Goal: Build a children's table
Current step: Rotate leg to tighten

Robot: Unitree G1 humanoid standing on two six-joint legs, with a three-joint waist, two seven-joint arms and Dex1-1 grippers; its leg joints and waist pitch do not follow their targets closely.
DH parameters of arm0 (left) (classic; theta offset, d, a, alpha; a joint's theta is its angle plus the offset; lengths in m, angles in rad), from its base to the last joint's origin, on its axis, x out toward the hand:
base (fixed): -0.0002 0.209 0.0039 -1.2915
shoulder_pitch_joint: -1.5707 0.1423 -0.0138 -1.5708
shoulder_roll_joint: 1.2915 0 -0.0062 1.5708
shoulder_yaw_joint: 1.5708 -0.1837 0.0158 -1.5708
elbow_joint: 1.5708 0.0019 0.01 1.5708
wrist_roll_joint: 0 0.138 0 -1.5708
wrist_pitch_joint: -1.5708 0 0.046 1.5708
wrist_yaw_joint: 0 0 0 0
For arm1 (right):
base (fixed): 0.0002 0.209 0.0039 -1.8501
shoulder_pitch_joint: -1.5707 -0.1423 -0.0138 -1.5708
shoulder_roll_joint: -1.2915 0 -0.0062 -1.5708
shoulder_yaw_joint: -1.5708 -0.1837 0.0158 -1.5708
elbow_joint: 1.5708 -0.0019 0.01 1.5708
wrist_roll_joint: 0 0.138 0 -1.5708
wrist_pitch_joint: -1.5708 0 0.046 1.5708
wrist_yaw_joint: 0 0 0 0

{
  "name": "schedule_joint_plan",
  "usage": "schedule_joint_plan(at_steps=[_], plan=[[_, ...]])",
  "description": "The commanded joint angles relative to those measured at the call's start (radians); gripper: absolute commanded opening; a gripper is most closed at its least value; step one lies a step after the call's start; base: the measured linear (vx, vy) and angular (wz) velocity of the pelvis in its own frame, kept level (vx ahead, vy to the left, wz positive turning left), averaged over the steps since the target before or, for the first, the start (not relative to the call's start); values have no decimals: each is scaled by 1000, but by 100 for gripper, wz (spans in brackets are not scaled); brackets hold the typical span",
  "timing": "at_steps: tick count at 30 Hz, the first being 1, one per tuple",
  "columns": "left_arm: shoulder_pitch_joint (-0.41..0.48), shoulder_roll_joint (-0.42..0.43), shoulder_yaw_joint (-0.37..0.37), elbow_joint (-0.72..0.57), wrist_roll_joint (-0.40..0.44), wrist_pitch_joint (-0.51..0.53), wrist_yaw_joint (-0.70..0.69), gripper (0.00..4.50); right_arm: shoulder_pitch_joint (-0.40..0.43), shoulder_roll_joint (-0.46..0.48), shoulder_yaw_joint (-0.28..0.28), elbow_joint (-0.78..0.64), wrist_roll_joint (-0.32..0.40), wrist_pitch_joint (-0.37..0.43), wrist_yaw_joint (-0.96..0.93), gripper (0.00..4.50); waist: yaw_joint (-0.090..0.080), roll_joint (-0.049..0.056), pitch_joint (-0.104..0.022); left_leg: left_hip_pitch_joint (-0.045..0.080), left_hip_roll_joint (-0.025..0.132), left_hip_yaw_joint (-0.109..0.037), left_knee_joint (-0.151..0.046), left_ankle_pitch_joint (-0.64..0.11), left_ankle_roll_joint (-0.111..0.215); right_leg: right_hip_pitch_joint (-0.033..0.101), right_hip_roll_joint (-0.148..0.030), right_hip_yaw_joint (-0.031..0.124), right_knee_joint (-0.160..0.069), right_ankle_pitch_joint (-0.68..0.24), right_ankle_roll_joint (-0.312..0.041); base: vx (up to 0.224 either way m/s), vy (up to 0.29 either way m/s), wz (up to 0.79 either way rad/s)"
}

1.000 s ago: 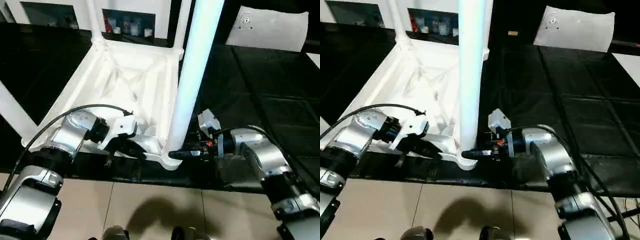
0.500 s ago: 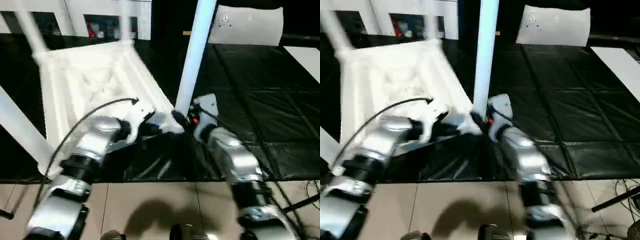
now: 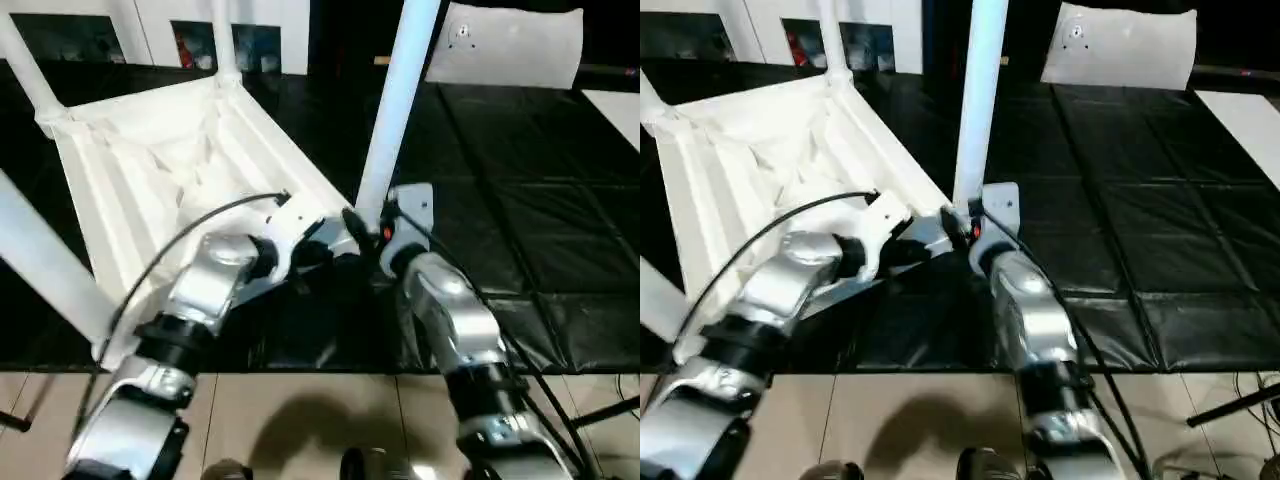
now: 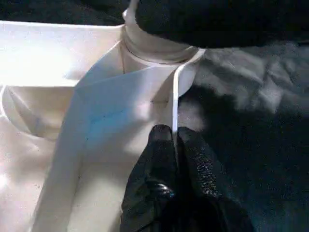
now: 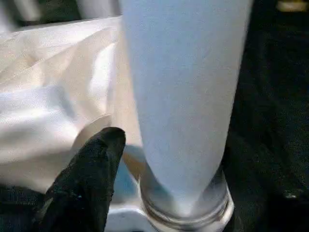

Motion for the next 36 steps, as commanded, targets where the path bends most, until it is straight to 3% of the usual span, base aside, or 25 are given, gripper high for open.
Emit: schedule_joint_plan(at_steps=[1, 3, 5, 9, 14, 18, 19, 23, 25, 30, 31, 36], plan=[[13, 23, -28, 0, -32, -91, -94, 0, 34, -39, 80, -45, 20, -7, 159, 366, 1, 0, -56, -11, 32, -3, -64, -107, 97, 71, -57, 48, -78, -216, -188, 0, 0, 0], [19, 54, -31, 15, -44, -147, -158, 0, 51, -85, 80, -67, 35, -1, 224, 383, 2, -2, -56, -11, 32, -5, -64, -110, 104, 74, -57, 49, -78, -220, -181, 0, 0, 0], [22, 74, -31, 24, -52, -165, -195, 0, 58, -126, 87, -68, 31, -16, 272, 400, 1, 3, -55, -8, 36, -3, -64, -113, 100, 67, -58, 48, -77, -212, -200, 0, 0, 0], [28, 145, -59, 67, -63, -287, -343, 0, 56, -230, 95, -67, 62, -46, 431, 400, 6, 4, -54, -5, 37, -3, -63, -121, 100, 67, -60, 50, -78, -225, -205, 0, 0, 0], [18, 203, -80, 113, -89, -350, -522, 0, 35, -321, 119, -82, 147, -27, 678, 400, 10, 0, -56, -6, 41, -3, -61, -97, 124, 70, -61, 48, -66, -155, -244, 0, 0, 0], [5, 226, -102, 139, -85, -384, -591, 0, 4, -343, 128, -43, 155, -34, 756, 400, 10, -2, -59, -4, 42, -2, -58, -68, 134, 71, -64, 48, -59, -117, -274, 0, 0, 0], [-3, 235, -116, 151, -79, -406, -623, 0, -18, -351, 135, -13, 160, -36, 797, 373, 12, -1, -59, -2, 43, -1, -57, -70, 133, 70, -66, 48, -60, -122, -278, 0, 0, 0], [-21, 246, -136, 181, -75, -441, -685, 0, -58, -370, 156, 36, 183, -22, 884, 353, 23, -2, -61, -1, 45, 2, -54, -58, 132, 73, -64, 46, -54, -104, -290, 0, 0, 0], [-27, 249, -143, 189, -72, -455, -707, 0, -79, -376, 169, 60, 184, -10, 916, 321, 25, -1, -61, -2, 46, 3, -54, -48, 134, 73, -64, 45, -52, -89, -298, 0, 0, 0], [-42, 257, -176, 204, -79, -477, -719, 0, -104, -374, 181, 98, 180, -10, 963, 287, 33, -2, -62, -1, 48, 4, -52, -49, 127, 73, -66, 45, -50, -87, -300, 0, 0, 0], [-47, 263, -195, 205, -89, -486, -719, 0, -111, -373, 185, 104, 187, -7, 983, 277, 34, -10, -59, -5, 46, 3, -53, -53, 124, 74, -66, 44, -49, -104, -293, 0, 0, 0], [-58, 264, -211, 215, -96, -501, -719, 0, -120, -371, 192, 116, 193, -6, 1004, 233, 35, -7, -60, -1, 48, 4, -52, -49, 116, 71, -65, 43, -48, -97, -293, 0, 0, 0]])
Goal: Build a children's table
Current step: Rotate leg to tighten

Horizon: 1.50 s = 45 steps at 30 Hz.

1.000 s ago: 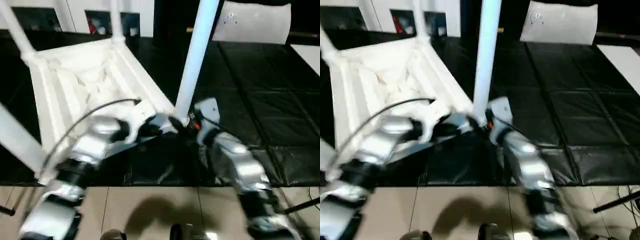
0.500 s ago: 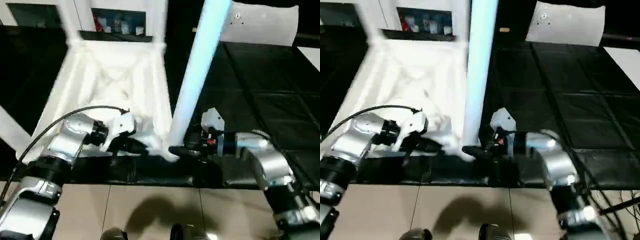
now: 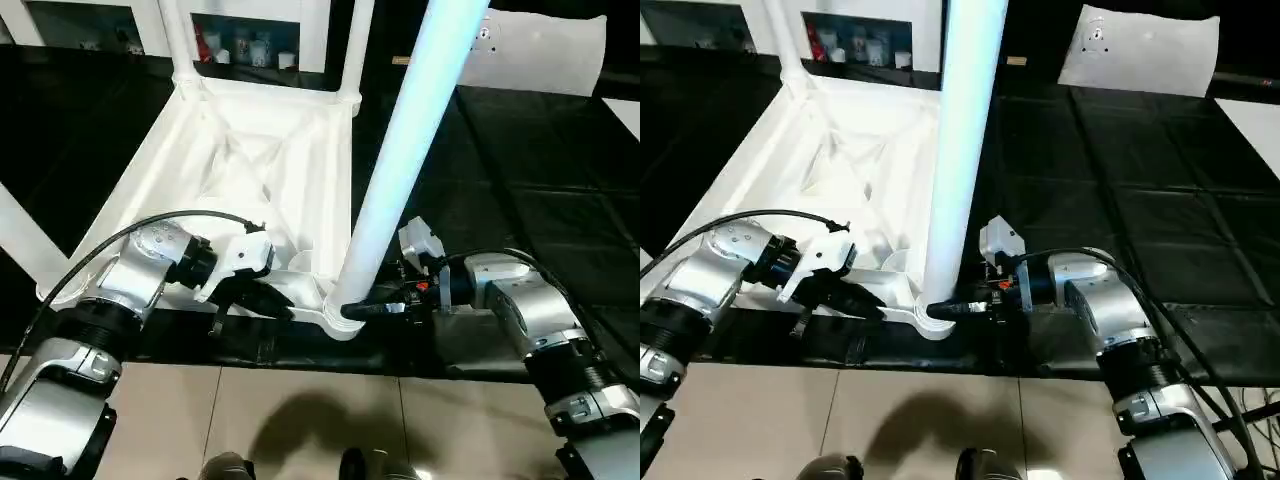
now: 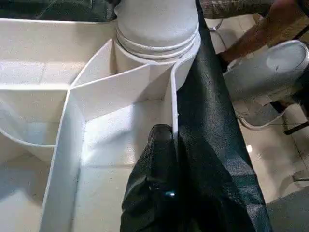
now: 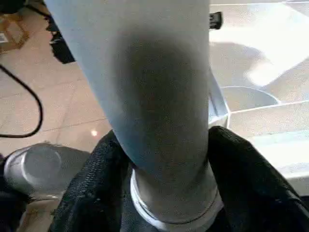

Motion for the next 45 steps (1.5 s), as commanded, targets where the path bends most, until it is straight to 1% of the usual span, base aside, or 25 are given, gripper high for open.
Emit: schedule_joint_plan(at_steps=[1, 4, 5, 7, 8, 11, 12, 14, 15, 16, 17, 18, 19, 21, 22, 24, 28, 29, 30, 33, 36, 40, 41, 42, 45], plan=[[-4, -9, -72, 8, 17, -23, -68, 0, -13, -8, 10, 8, 16, 7, 17, 226, 0, 2, -67, -1, 44, 4, -61, -50, 113, 72, -66, 49, -51, -99, -291, 0, 0, 0], [-13, -11, -76, 24, 17, -31, -68, 0, -10, -4, 11, 2, 19, 15, 29, 208, 1, 4, -66, -1, 44, 4, -61, -63, 104, 71, -66, 49, -54, -122, -284, 0, 0, 0], [-16, -14, -69, 30, 23, -30, -68, 0, -6, -3, 12, -2, 19, 18, 31, 208, 2, 8, -66, -1, 44, 2, -62, -71, 96, 72, -67, 49, -54, -133, -282, 0, 0, 0], [-17, -27, -38, 36, 38, -15, -59, 0, 7, 3, 6, -19, 28, 41, 19, 204, 2, 5, -66, 0, 44, 3, -63, -76, 87, 73, -66, 49, -57, -136, -278, 0, 0, 0], [-18, -33, -28, 36, 40, -2, -31, 0, 17, 9, 2, -33, 32, 60, 1, 204, 4, 9, -66, 1, 45, 2, -63, -75, 84, 72, -66, 49, -55, -134, -279, 0, 0, 0], [-20, -50, -16, 33, 44, 29, 72, 0, 50, 41, -18, -70, 35, 53, -75, 204, 8, 8, -64, 1, 45, 2, -65, -89, 75, 71, -69, 50, -60, -153, -272, 0, 0, 0], [-18, -64, -8, 21, 48, 65, 130, 0, 64, 67, -24, -81, 17, 72, -154, 204, 7, 3, -62, 1, 43, 2, -67, -106, 67, 71, -68, 50, -64, -189, -259, 0, 0, 0], [-11, -104, 23, -13, 29, 156, 232, 0, 94, 122, -30, -105, -13, 107, -292, 203, 4, 6, -56, 1, 44, -2, -72, -141, 44, 65, -71, 50, -75, -279, -231, 0, 0, 0], [-9, -117, 30, -25, 24, 180, 257, 0, 102, 137, -30, -116, -18, 118, -321, 202, 1, 3, -52, -4, 39, -7, -78, -171, 23, 72, -72, 47, -87, -404, -184, -55, -4, -3], [-4, -155, 51, -55, 12, 238, 323, 0, 121, 179, -30, -142, -27, 148, -394, 202, -2, 1, -51, 2, 42, -9, -80, -181, 6, 64, -74, 50, -91, -470, -154, -50, 0, -3], [2, -203, 80, -86, 8, 306, 395, 0, 138, 222, -24, -171, -36, 181, -453, 201, -4, 10, -47, 2, 40, -11, -81, -194, 5, 60, -74, 50, -96, -500, -146, -50, 0, -3], [3, -227, 91, -98, 9, 332, 433, 0, 144, 244, -19, -179, -45, 183, -481, 200, -13, -1, -48, -3, 39, -13, -82, -207, 0, 63, -74, 47, -101, -547, -124, 0, 0, 0], [5, -253, 102, -111, 8, 357, 474, 0, 147, 270, -18, -181, -59, 188, -524, 200, -17, 2, -48, -4, 36, -16, -83, -208, 4, 61, -74, 46, -106, -576, -107, 0, 0, 0], [6, -274, 112, -122, 6, 381, 510, 0, 148, 294, -20, -181, -70, 194, -565, 199, -26, 5, -49, -3, 35, -15, -82, -215, 11, 57, -73, 47, -112, -584, -99, 0, 0, 0], [6, -312, 123, -137, 6, 408, 574, 0, 148, 338, -22, -173, -88, 197, -637, 198, -31, -4, -50, -4, 33, -14, -81, -212, 20, 56, -71, 46, -114, -586, -91, 0, 0, 0], [5, -375, 143, -154, 8, 445, 681, 0, 136, 412, -37, -143, -120, 207, -774, 197, -34, 3, -49, -5, 33, -15, -82, -201, 18, 52, -71, 46, -113, -586, -90, 0, 0, 0], [4, -472, 190, -211, 35, 539, 862, 0, 106, 528, -95, -103, -161, 229, -1026, 196, -39, 5, -56, -7, 31, -12, -80, -173, 23, 53, -66, 48, -107, -524, -95, 0, 0, 0], [4, -476, 189, -216, 40, 540, 870, 0, 104, 532, -95, -106, -162, 216, -1028, 196, -38, 8, -61, -8, 29, -11, -78, -151, 32, 57, -62, 46, -102, -450, -103, 0, 0, 0], [3, -477, 187, -217, 44, 537, 873, 0, 104, 533, -93, -109, -162, 203, -1022, 230, -36, 9, -62, -8, 30, -9, -77, -138, 39, 57, -60, 47, -99, -408, -109, 0, 0, 0], [14, -463, 174, -239, 51, 545, 851, 0, 106, 536, -118, -124, -148, 186, -1015, 268, -34, 10, -72, -9, 26, -3, -69, -53, 79, 67, -55, 49, -76, -179, -169, 58, 0, 4], [43, -414, 153, -267, 63, 526, 793, 0, 120, 493, -131, -147, -161, 149, -988, 312, -34, 12, -78, -12, 24, 0, -64, 9, 120, 77, -56, 49, -63, -41, -222, 35, -6, 1], [76, -354, 144, -290, 70, 515, 733, 0, 136, 441, -162, -175, -130, 134, -945, 336, -37, 13, -78, -11, 28, 1, -64, 8, 148, 81, -57, 47, -62, -27, -248, 0, 0, 0], [92, -312, 146, -290, 65, 486, 685, 0, 145, 395, -175, -197, -105, 139, -890, 349, -37, 15, -77, -8, 29, 1, -63, 2, 150, 79, -57, 47, -63, -40, -252, 0, 0, 0], [92, -311, 146, -290, 65, 485, 683, 0, 145, 393, -175, -197, -104, 139, -887, 358, -39, 13, -75, -9, 31, 1, -65, -19, 150, 81, -56, 47, -66, -66, -250, 0, 0, 0], [103, -235, 148, -274, 60, 446, 601, 0, 151, 294, -180, -218, -70, 117, -734, 394, -38, 17, -74, -7, 32, 1, -66, -52, 132, 80, -59, 47, -71, -130, -239, 0, 0, 0]])
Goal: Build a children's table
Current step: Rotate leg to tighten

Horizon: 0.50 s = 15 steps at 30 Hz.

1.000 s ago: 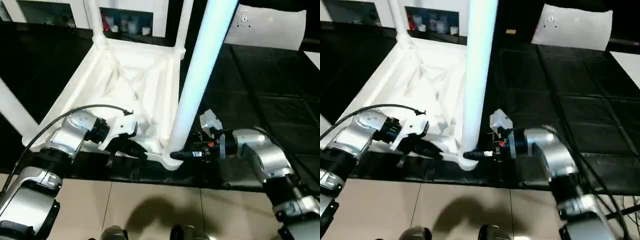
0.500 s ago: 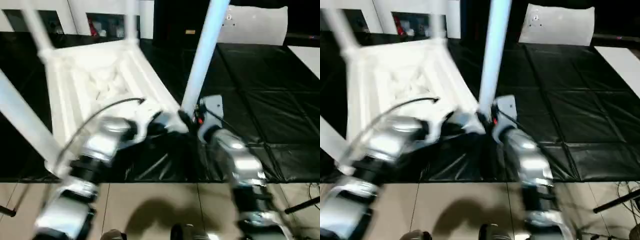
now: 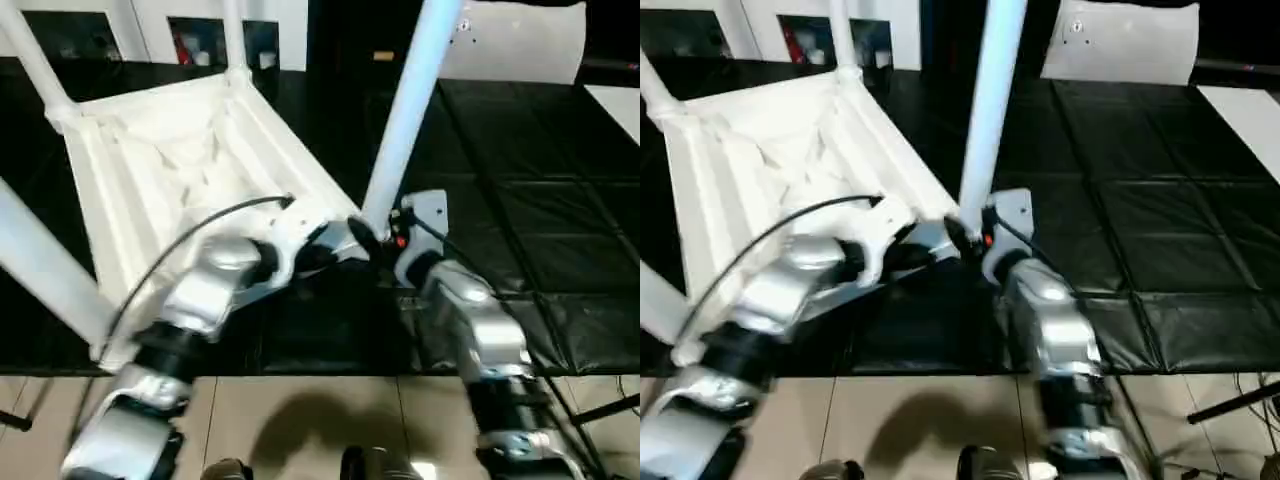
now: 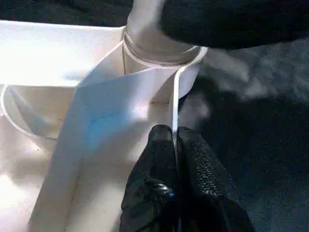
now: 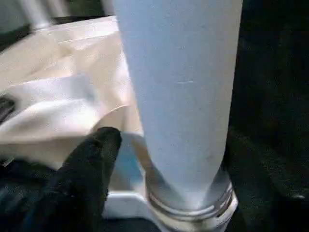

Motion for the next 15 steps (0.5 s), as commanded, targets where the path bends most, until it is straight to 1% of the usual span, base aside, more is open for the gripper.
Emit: schedule_joint_plan(at_steps=[1, 2, 3, 4, 5, 6, 7, 8, 9, 10, 11, 13, 14, 15], plan=[[6, 8, 3, 4, -28, -42, -36, 0, 13, -12, 39, -31, 31, -1, 96, 403, 5, 1, -70, -6, 29, -1, -52, -59, 129, 80, -62, 49, -64, -139, -234, 0, 0, 0], [7, 18, 1, 6, -29, -43, -47, 0, 12, -23, 38, -32, 33, -9, 117, 403, 4, 1, -68, -7, 31, -1, -53, -63, 120, 78, -63, 50, -64, -153, -233, 0, 0, 0], [9, 40, -3, 12, -36, -72, -89, 0, 8, -49, 36, -31, 41, -10, 159, 417, 9, 3, -71, -4, 29, -3, -53, -60, 110, 80, -61, 48, -65, -162, -226, 0, 0, 0], [10, 77, -9, 25, -46, -117, -158, 0, 1, -100, 42, -26, 51, -6, 243, 426, 7, 1, -72, -4, 29, -2, -52, -54, 111, 80, -62, 49, -62, -150, -229, 0, 0, 0], [10, 81, -10, 26, -47, -124, -167, 0, 0, -105, 43, -25, 53, -5, 254, 437, 9, 2, -74, -3, 29, -2, -51, -51, 115, 81, -61, 49, -62, -143, -231, 0, 0, 0], [11, 94, -14, 28, -54, -147, -200, 0, -2, -125, 49, -24, 57, -6, 290, 437, 9, 2, -77, -3, 30, -2, -49, -36, 121, 81, -62, 49, -55, -107, -241, 0, 0, 0], [12, 101, -17, 30, -60, -162, -222, 0, -3, -138, 55, -22, 63, -8, 313, 437, 9, 1, -77, -3, 31, -1, -48, -28, 124, 80, -61, 50, -53, -91, -246, 0, 0, 0], [15, 122, -33, 30, -66, -191, -276, 0, -7, -164, 68, -17, 76, -8, 364, 437, 12, 1, -81, -1, 31, 0, -46, -8, 132, 81, -62, 50, -48, -56, -261, 0, 0, 0], [18, 138, -47, 29, -70, -213, -320, 0, -10, -184, 78, -13, 85, -8, 403, 437, 14, 2, -83, 0, 32, 0, -43, 19, 146, 81, -62, 50, -40, -4, -278, 0, 0, 0], [21, 153, -59, 30, -77, -231, -362, 0, -13, -202, 90, -7, 92, -14, 443, 437, 16, 0, -86, 1, 32, -1, -40, 34, 162, 81, -61, 48, -34, 32, -295, 0, 0, 0], [26, 169, -72, 27, -92, -251, -422, 0, -19, -226, 110, 7, 87, -30, 494, 437, 16, 1, -85, 0, 33, 0, -40, 37, 168, 80, -62, 49, -33, 41, -301, 0, 0, 0], [26, 186, -87, 34, -105, -269, -495, 0, -34, -254, 134, 44, 68, -71, 555, 437, 18, 2, -83, 5, 35, 2, -38, 18, 173, 74, -64, 47, -35, 19, -312, 0, 0, 0], [26, 186, -87, 34, -105, -269, -495, 0, -34, -254, 134, 44, 68, -71, 555, 437, 22, 2, -81, 6, 36, 4, -39, 1, 167, 71, -65, 48, -37, -11, -314, 0, 0, 0], [15, 197, -104, 57, -100, -301, -546, 0, -55, -269, 145, 81, 65, -91, 602, 437, 28, -2, -75, 6, 37, 5, -40, -25, 156, 69, -66, 48, -42, -50, -307, 0, 0, 0]])
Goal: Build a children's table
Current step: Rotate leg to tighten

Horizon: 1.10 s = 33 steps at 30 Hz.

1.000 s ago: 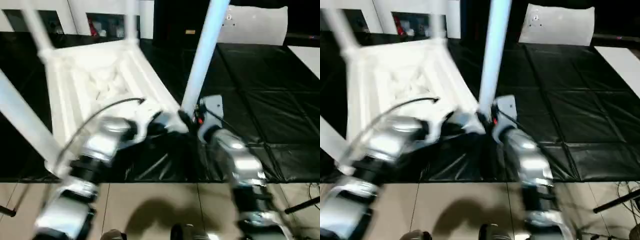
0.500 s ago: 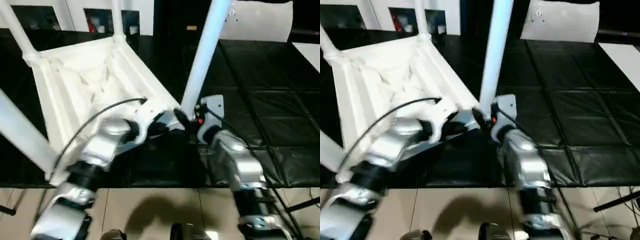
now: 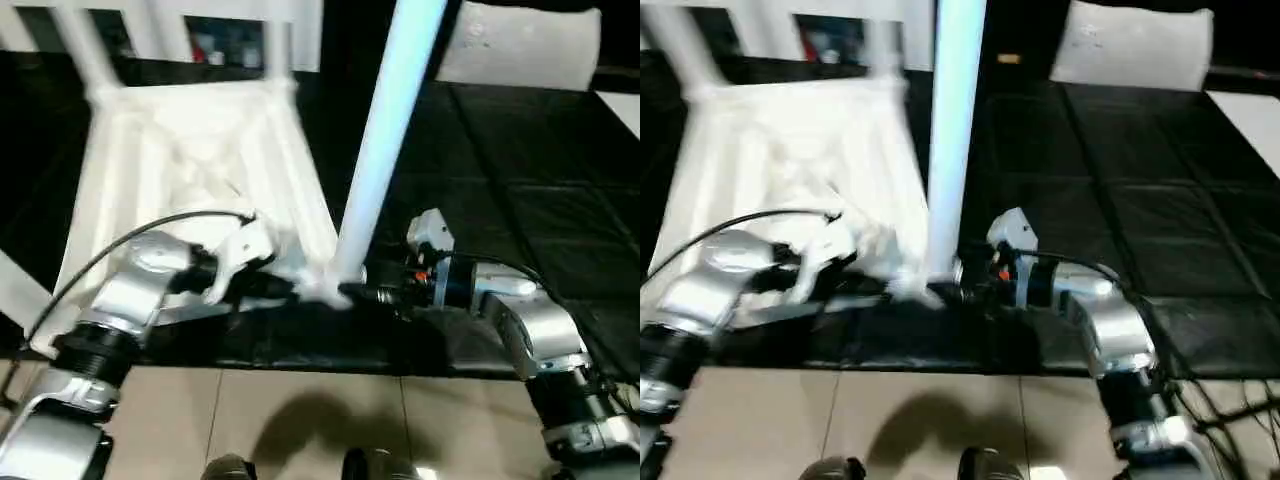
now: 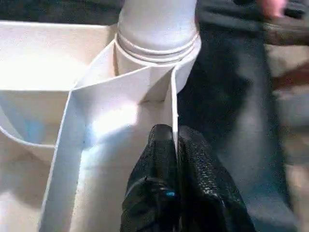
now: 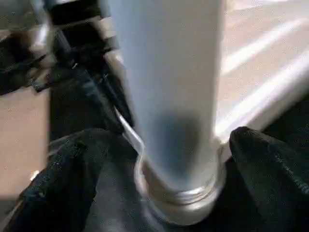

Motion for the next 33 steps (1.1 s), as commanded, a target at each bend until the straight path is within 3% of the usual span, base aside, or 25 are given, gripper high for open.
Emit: schedule_joint_plan(at_steps=[1, 7, 12, 17, 33], plan=[[-16, -9, -61, 1, -15, -56, -116, 0, -27, -22, 18, 39, -9, -31, 65, 437, -1, 2, -74, 9, 37, 4, -59, -55, 136, 70, -66, 51, -55, -103, -290, 0, 0, 0], [-41, 13, -112, 45, 2, -125, -215, 0, -78, -43, 41, 108, 16, -60, 179, 437, 16, -1, -71, 5, 39, 1, -63, -103, 80, 73, -69, 50, -62, -202, -236, 0, 0, 0], [-70, 11, -127, 89, 20, -163, -245, 0, -93, -50, 64, 129, 17, -80, 238, 409, 24, -1, -74, 3, 36, 2, -61, -80, 82, 72, -67, 49, -58, -175, -234, 0, 0, 0], [-96, 7, -145, 125, 20, -192, -250, 0, -100, -51, 77, 134, 27, -65, 282, 353, 28, 0, -74, 3, 37, 2, -59, -67, 90, 72, -66, 46, -54, -137, -246, 0, 0, 0], [-124, 5, -160, 193, 18, -234, -250, 0, -96, -45, 90, 130, 37, -43, 322, 228, 29, 1, -69, 0, 39, -1, -64, -103, 67, 73, -69, 45, -62, -201, -231, 0, 0, 0]])
